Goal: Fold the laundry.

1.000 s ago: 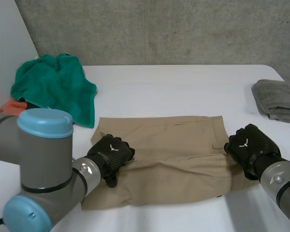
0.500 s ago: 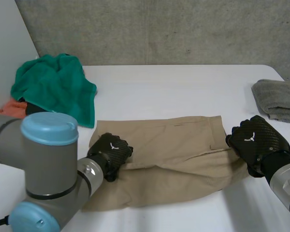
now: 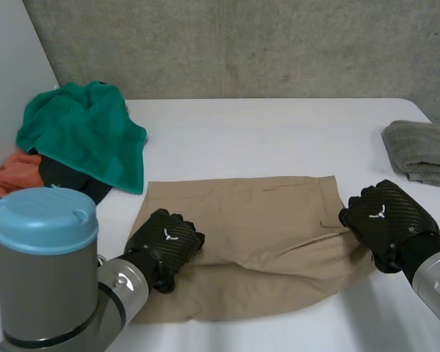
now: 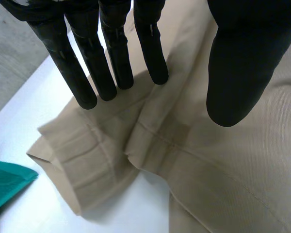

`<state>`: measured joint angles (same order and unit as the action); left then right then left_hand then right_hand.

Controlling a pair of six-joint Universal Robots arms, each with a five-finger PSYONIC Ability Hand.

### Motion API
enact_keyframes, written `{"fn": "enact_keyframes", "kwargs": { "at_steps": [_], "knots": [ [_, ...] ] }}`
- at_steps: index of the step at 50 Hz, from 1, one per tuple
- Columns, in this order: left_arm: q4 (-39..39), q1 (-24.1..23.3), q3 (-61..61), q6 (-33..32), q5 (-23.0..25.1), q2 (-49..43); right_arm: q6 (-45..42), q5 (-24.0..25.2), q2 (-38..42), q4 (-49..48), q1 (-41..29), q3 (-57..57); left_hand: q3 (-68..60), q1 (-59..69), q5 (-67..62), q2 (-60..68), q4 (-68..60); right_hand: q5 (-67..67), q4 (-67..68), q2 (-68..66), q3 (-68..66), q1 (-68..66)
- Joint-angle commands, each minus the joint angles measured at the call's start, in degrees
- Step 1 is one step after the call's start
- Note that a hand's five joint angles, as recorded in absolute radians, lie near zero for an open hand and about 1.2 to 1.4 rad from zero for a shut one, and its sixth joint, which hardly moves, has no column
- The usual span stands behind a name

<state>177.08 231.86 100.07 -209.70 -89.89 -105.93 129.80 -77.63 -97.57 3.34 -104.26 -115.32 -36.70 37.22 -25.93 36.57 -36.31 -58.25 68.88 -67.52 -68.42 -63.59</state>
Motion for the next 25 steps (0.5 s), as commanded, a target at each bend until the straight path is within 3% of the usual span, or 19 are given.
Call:
{"fn": "enact_keyframes", "kwargs": {
  "at_steps": [1,13,25],
  "knots": [
    [2.65,-0.53,-2.33,0.0,-0.11,-5.24,0.02,-0.07,-0.16,0.0,0.02,-0.08,-4.12,3.61,-4.9,4.26,-4.52,-11.75,11.12,-12.48,-11.58,-16.41],
    [11.09,-0.36,-3.3,-0.18,-0.29,-8.77,0.02,-0.15,-0.16,0.08,-0.07,-0.26,-5.81,5.29,-6.59,5.95,-6.21,-11.75,11.12,-12.48,-11.58,-16.41],
    [11.98,0.26,-3.83,-0.18,-0.47,-10.44,0.02,-0.07,-0.16,0.0,-0.07,-0.96,-5.3,4.78,-6.08,5.44,-5.7,-11.75,11.12,-12.48,-11.58,-16.41]
  ]
}}
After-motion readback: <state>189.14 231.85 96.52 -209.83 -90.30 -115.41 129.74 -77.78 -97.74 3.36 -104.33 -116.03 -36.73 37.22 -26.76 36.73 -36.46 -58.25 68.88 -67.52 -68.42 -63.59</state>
